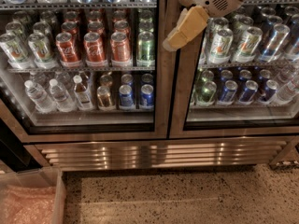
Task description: Open left fridge door
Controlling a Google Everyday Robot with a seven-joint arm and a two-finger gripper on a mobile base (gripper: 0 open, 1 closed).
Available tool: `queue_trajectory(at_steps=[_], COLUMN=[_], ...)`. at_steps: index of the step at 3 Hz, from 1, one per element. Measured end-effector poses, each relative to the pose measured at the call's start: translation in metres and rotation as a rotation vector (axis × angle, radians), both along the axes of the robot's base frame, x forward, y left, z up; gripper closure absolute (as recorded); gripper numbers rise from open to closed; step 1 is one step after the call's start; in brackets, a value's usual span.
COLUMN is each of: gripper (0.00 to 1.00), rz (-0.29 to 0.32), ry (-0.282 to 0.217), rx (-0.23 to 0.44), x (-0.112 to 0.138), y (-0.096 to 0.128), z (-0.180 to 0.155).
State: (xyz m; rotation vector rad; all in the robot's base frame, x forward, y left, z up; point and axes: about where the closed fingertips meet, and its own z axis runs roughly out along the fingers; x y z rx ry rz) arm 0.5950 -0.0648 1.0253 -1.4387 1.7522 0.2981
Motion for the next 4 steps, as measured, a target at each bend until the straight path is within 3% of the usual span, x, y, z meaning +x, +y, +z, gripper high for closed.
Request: queue_trajectory(at_steps=[2,4], gripper=[0.0,0.0], rz=[-0.059,-0.079], ry=[-0.037,-0.048], rx=[0.034,0.029], x=[0.001,0.001], y=[0.002,0.012], z=[-0.004,-0.008])
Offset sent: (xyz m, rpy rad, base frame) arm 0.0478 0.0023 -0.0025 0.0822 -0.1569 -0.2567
